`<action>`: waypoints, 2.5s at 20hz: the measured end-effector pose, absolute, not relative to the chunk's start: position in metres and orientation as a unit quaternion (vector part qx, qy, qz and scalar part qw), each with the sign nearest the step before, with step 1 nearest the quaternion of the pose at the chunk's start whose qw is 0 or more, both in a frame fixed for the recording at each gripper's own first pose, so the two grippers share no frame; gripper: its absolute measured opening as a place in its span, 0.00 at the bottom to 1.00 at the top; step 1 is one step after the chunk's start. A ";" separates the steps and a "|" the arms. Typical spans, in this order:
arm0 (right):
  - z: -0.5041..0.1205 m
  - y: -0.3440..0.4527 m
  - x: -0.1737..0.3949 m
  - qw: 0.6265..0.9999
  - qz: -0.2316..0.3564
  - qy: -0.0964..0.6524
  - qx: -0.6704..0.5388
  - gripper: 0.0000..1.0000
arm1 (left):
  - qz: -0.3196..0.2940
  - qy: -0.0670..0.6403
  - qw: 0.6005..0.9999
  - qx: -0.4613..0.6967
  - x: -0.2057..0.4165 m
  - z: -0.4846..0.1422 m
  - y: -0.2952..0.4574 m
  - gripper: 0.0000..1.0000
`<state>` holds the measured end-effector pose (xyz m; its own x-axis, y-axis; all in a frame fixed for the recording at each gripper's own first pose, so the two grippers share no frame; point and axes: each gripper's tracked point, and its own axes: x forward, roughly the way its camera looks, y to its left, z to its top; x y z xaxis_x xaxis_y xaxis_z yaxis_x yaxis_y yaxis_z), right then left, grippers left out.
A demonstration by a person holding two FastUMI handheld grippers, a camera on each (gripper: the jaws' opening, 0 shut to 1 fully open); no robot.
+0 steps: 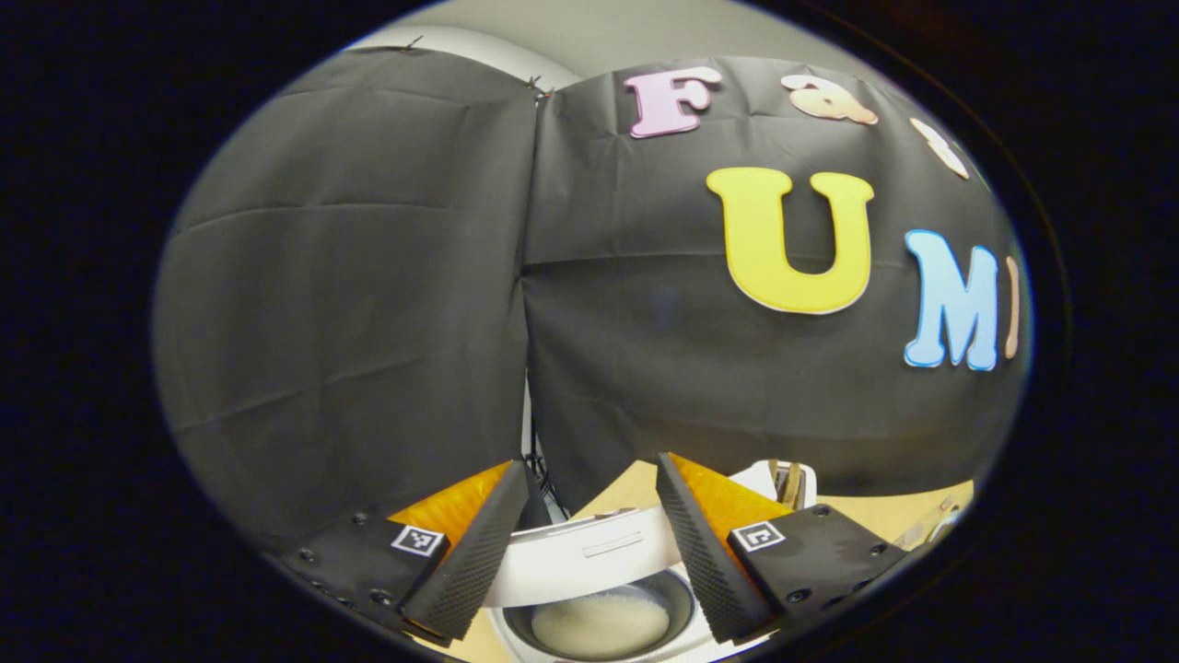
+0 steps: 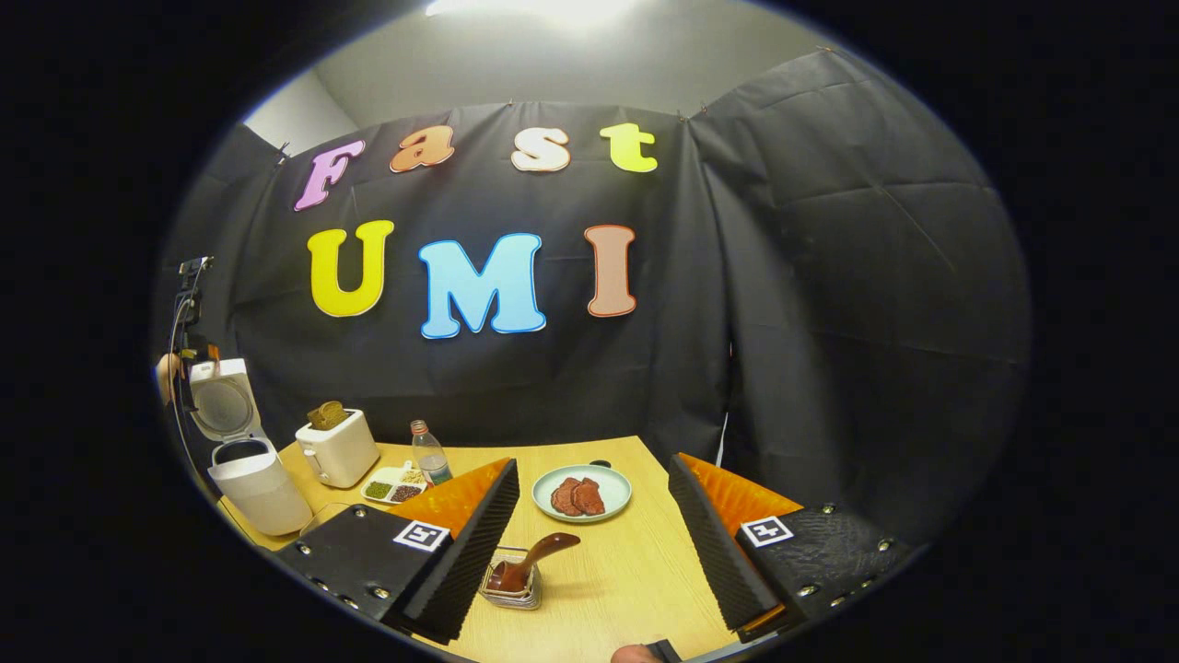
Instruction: Close the left gripper, press the button to open the rice cooker; take a wooden spoon from the chopstick holder with the right hand, scoop a spoonful of rice and pour it into the rice cooker, then put the wooden spoon back into the chopstick holder.
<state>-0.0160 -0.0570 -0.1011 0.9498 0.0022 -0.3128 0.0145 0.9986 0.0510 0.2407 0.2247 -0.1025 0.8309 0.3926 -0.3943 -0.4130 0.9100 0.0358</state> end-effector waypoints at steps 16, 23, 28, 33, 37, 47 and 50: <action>-0.121 -0.069 -0.020 0.983 0.015 0.175 0.048 0.99 | 0.177 0.265 0.948 -0.015 0.171 -0.182 0.148 0.98; -0.124 -0.069 -0.019 0.983 0.018 0.179 0.042 0.99 | 0.170 0.299 0.939 -0.023 0.157 -0.223 0.137 0.98; -0.123 -0.063 -0.018 0.983 0.021 0.180 0.041 0.99 | 0.161 0.332 0.929 -0.028 0.147 -0.255 0.129 0.98; -0.124 -0.053 -0.017 0.983 0.026 0.180 0.038 0.99 | 0.163 0.334 0.927 -0.040 0.142 -0.263 0.129 1.00; -0.121 -0.038 -0.014 0.982 0.036 0.180 0.045 0.99 | 0.155 0.314 0.937 -0.022 0.142 -0.259 0.128 0.99; -0.061 0.022 0.001 0.988 0.092 0.116 0.047 0.99 | 0.045 0.151 0.987 -0.004 0.118 -0.111 0.063 0.99; -0.042 0.041 0.003 0.987 0.106 0.099 0.064 0.99 | 0.006 0.123 0.992 -0.030 0.092 -0.073 0.034 0.98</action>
